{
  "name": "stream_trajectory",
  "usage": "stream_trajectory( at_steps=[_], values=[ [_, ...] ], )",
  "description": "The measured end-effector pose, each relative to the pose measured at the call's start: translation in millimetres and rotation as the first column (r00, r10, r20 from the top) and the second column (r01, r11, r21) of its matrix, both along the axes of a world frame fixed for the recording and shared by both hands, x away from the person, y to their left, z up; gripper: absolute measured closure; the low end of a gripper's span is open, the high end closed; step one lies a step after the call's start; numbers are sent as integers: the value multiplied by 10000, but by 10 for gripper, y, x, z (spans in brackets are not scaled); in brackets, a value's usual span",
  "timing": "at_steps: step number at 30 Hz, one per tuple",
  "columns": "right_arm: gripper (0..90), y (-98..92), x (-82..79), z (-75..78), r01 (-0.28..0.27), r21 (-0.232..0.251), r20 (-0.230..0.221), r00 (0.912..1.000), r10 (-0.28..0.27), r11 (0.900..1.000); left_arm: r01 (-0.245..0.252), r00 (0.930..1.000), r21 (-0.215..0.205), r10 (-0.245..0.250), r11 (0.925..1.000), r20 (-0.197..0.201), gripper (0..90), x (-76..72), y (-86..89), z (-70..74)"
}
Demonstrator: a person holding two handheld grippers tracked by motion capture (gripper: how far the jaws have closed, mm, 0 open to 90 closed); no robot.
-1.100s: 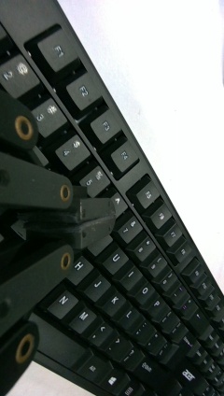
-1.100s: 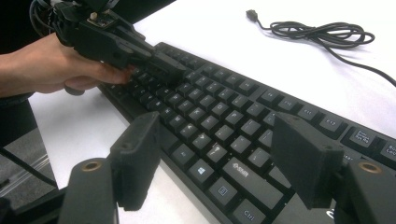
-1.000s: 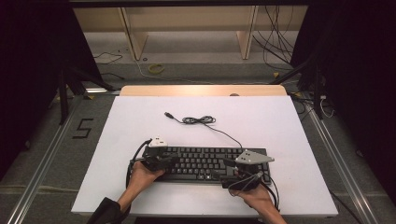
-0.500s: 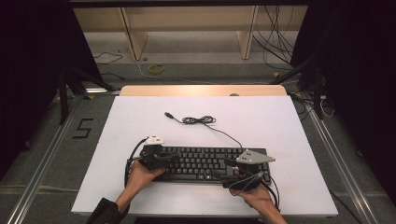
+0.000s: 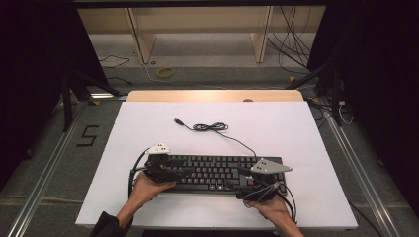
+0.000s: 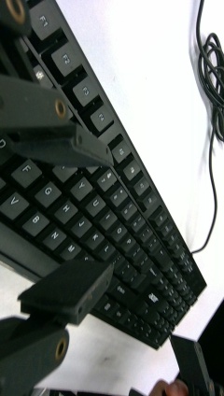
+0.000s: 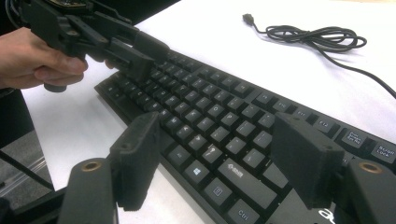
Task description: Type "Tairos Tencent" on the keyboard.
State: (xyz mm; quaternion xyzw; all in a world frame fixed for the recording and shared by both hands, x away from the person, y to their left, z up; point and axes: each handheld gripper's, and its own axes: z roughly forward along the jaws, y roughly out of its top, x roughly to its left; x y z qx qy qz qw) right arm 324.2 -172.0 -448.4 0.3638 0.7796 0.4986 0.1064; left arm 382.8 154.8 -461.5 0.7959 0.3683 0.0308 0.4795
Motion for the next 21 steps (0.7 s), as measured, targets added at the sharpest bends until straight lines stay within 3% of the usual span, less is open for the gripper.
stream_trajectory(
  at_steps=[8,21],
  values=[
    [338,-60,-41,10,29,79,210,9998,-31,10000,-8,9994,-797,37,9968,354,330,-116,80,68],
    [336,-247,-151,7,220,324,575,9981,-239,9992,-49,9981,-1253,126,9921,601,293,-369,251,94]
  ],
)
